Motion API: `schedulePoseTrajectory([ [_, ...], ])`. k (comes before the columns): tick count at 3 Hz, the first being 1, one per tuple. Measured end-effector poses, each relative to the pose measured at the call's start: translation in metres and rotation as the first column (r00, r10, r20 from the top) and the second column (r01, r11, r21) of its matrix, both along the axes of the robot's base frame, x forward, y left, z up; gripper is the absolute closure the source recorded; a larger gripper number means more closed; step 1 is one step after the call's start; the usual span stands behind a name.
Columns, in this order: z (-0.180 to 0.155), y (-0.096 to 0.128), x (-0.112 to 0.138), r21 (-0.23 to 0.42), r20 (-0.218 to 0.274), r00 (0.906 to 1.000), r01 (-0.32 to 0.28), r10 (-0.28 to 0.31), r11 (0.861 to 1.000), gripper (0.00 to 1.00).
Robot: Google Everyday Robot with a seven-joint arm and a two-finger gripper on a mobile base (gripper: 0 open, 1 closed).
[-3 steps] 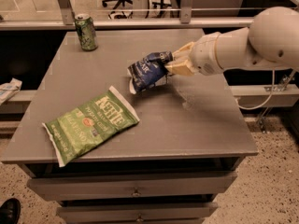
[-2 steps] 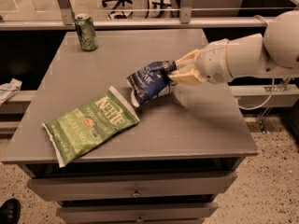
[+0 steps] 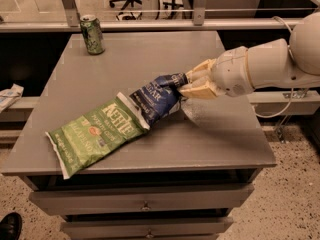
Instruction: Move blue chip bag near green jalapeno chip bag
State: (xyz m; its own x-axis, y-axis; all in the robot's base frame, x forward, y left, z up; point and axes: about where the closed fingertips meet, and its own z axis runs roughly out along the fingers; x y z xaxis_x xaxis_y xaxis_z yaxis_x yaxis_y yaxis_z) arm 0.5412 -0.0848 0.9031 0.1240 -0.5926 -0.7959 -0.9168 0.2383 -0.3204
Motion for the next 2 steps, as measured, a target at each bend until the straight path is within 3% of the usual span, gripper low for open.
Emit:
schedulePoseTrajectory([
  [2,0.0019,0.0052,-0.0107,0.008,-0.006,0.9988,-0.048,0.048,0.999,0.04],
])
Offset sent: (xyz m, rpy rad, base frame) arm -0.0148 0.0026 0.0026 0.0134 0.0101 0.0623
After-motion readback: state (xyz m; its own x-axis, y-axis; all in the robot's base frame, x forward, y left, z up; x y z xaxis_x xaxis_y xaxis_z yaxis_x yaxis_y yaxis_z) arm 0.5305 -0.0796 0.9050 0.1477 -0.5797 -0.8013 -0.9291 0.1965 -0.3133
